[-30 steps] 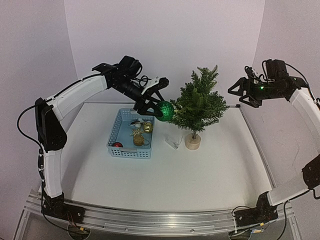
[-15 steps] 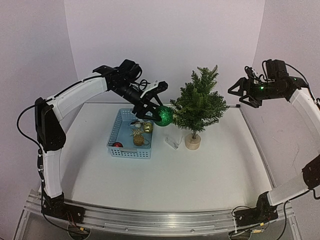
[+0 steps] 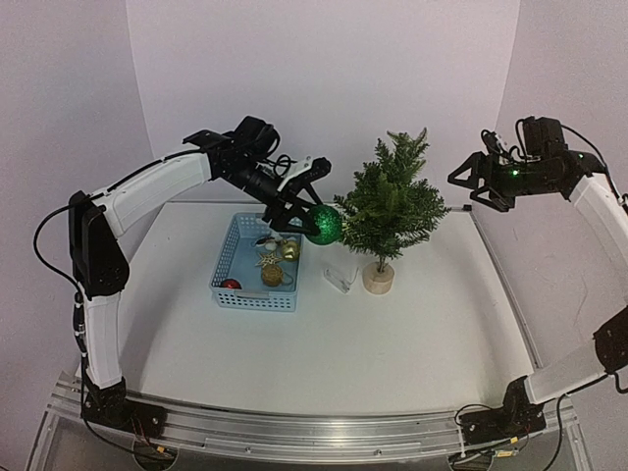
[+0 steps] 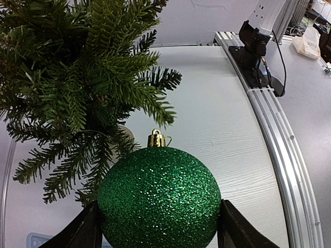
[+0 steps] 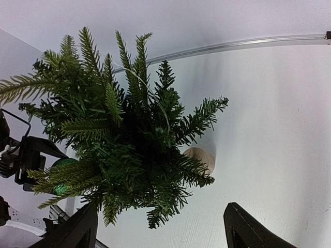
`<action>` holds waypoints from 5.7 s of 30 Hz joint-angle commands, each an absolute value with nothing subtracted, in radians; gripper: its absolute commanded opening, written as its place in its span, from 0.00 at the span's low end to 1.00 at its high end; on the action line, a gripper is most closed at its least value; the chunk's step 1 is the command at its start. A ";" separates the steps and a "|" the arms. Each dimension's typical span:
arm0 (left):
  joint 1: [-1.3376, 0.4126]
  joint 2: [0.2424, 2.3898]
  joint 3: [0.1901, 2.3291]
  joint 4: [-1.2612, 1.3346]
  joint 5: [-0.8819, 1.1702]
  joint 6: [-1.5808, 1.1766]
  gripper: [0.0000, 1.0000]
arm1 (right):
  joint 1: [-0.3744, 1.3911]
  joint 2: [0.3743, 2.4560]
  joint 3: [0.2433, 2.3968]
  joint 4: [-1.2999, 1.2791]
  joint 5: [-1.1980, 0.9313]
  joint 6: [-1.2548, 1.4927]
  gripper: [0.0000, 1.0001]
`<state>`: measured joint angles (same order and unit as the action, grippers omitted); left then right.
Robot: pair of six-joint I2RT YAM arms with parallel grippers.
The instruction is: Decorate the small christmas tree
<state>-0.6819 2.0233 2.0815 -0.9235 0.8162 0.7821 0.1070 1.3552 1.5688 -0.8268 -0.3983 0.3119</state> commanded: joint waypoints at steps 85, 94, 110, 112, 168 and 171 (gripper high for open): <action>-0.715 1.960 1.968 -0.896 0.675 0.757 0.30 | 0.457 1.229 1.303 -0.549 -0.365 0.448 0.74; -0.716 1.953 1.958 -0.891 0.670 0.731 0.30 | 0.733 1.259 1.238 -0.482 -0.005 0.681 0.52; -0.713 1.953 1.872 -0.784 0.620 0.629 0.30 | 0.825 1.268 1.199 -0.365 0.040 0.637 0.48; -0.713 1.954 1.870 -0.765 0.628 0.608 0.30 | 0.826 1.296 1.221 -0.360 0.033 0.612 0.49; -0.701 1.971 1.865 -0.768 0.709 0.568 0.82 | 0.906 1.394 1.307 -0.274 0.159 0.626 0.38; -0.701 1.973 1.865 -0.770 0.708 0.572 0.84 | 0.906 1.391 1.307 -0.274 0.163 0.622 0.39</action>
